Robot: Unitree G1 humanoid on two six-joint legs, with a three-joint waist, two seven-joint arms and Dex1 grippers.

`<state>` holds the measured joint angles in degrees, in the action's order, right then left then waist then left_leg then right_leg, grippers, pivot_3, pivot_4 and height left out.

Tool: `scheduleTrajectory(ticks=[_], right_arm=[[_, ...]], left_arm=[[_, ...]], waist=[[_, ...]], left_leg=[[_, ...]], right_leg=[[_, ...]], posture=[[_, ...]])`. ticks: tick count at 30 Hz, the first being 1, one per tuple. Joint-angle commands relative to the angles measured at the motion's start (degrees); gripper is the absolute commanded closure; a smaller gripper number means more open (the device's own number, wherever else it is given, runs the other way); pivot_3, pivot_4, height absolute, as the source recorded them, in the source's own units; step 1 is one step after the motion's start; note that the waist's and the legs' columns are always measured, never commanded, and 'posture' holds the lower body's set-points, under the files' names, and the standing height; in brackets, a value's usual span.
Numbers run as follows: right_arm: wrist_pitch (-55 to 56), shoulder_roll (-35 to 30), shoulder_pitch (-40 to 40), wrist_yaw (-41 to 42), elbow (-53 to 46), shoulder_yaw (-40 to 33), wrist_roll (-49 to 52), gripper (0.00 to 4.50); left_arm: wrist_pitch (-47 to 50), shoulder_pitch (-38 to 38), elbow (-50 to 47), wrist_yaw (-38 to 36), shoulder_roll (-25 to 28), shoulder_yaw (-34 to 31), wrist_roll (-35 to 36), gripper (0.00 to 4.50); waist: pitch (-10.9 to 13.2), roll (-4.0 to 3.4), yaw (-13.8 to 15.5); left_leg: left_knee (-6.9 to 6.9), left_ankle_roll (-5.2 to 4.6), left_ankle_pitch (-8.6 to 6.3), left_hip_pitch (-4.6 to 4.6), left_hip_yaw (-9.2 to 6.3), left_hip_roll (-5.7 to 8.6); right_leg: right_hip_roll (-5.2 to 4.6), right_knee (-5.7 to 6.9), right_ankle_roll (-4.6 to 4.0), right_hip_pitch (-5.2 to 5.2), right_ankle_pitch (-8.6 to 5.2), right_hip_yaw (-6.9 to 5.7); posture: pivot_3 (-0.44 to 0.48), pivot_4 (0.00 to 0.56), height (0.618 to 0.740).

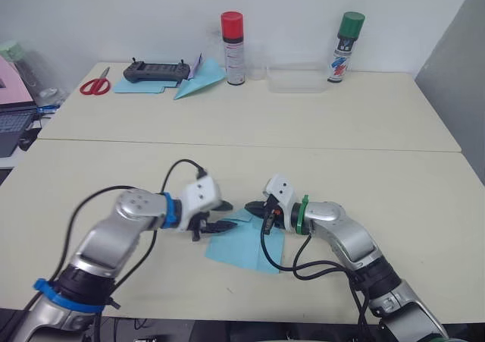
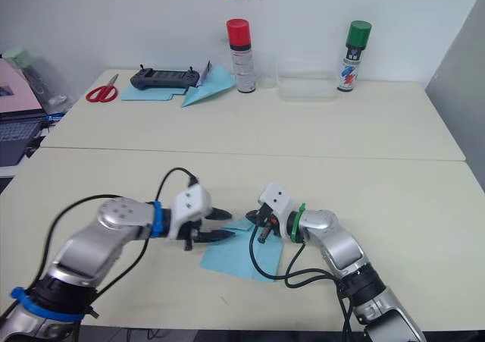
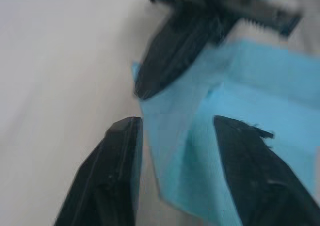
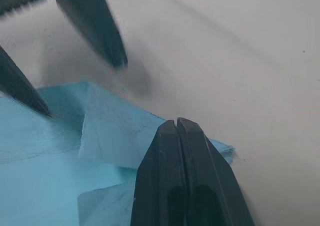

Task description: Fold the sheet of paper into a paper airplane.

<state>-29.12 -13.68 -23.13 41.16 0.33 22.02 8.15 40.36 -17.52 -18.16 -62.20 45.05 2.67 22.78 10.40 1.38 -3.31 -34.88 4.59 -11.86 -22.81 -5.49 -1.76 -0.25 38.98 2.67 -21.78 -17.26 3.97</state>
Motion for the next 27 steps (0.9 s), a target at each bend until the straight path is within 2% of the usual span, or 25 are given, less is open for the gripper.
scheduleTrajectory(ticks=[1, 2, 5, 12, 18, 21, 27], right_arm=[[-0.5, -1.5, 1.9, 1.3, 1.6, 1.5, -1.0, 4.50], [-0.3, -1.7, 1.9, 1.9, 1.5, 1.8, -1.1, 4.50], [0.1, -2.1, 2.1, 2.8, 1.1, 2.3, -1.2, 4.50], [0.6, -2.1, 1.9, 2.3, 1.5, 1.7, -1.5, 4.50], [0.3, -2.7, 2.8, 2.4, 0.4, 2.1, -1.8, 4.50], [0.1, -2.8, 3.2, 2.3, -0.1, 2.3, -1.9, 4.50], [0.2, -3.1, 3.2, 2.3, -0.1, 2.3, -2.0, 4.50]], left_arm=[[6.3, -0.9, 1.6, 3.4, -3.2, -8.6, 8.4, 1.67], [6.3, -1.3, 2.5, 4.9, -4.8, -9.5, 9.1, 1.67], [5.4, -2.1, 4.3, 10.3, -10.2, -9.1, 8.4, 2.27], [-0.7, 4.0, 4.2, 13.8, -14.7, -1.7, 3.2, 4.47], [-4.8, 7.5, 7.5, 16.9, -13.8, 3.8, -4.0, 4.47], [-7.5, 10.1, 9.1, 14.9, -10.5, 5.4, -6.4, 4.47], [-5.1, 14.7, 3.6, 13.2, -6.5, -0.2, -1.0, 4.47]], waist=[[0.0, 0.00, 0.1], [0.0, 0.01, 0.3], [0.0, 0.04, 0.5], [0.0, 0.06, 0.4], [0.0, 0.07, 0.5], [-0.1, 0.09, 0.4], [-0.2, 0.01, -0.3]], left_leg=[[-0.01, 0.00, 0.00, 0.01, 0.00, 0.00], [-0.02, 0.00, 0.00, 0.01, -0.01, 0.01], [-0.06, 0.00, 0.00, -0.01, -0.01, 0.05], [0.01, 0.01, -0.01, 0.00, -0.01, 0.04], [-0.02, 0.01, 0.00, 0.05, -0.01, 0.04], [-0.02, 0.02, 0.00, 0.11, 0.01, 0.04], [0.11, 0.01, -0.01, 0.23, 0.08, -0.02]], right_leg=[[0.00, 0.00, 0.00, 0.02, 0.00, -0.01], [-0.01, -0.01, 0.00, 0.04, 0.00, -0.02], [-0.05, -0.05, 0.01, 0.07, 0.00, -0.02], [-0.04, -0.03, 0.00, 0.04, 0.01, -0.01], [-0.04, -0.02, 0.00, 0.07, 0.01, 0.01], [-0.05, -0.03, 0.00, 0.12, 0.01, 0.03], [-0.03, -0.02, -0.09, 0.13, -0.05, 0.08]], posture=[[0.000, 0.150, 0.740], [0.000, 0.150, 0.740], [0.000, 0.150, 0.740], [0.000, 0.150, 0.740], [0.000, 0.150, 0.740], [0.000, 0.150, 0.740], [0.000, 0.150, 0.740]])
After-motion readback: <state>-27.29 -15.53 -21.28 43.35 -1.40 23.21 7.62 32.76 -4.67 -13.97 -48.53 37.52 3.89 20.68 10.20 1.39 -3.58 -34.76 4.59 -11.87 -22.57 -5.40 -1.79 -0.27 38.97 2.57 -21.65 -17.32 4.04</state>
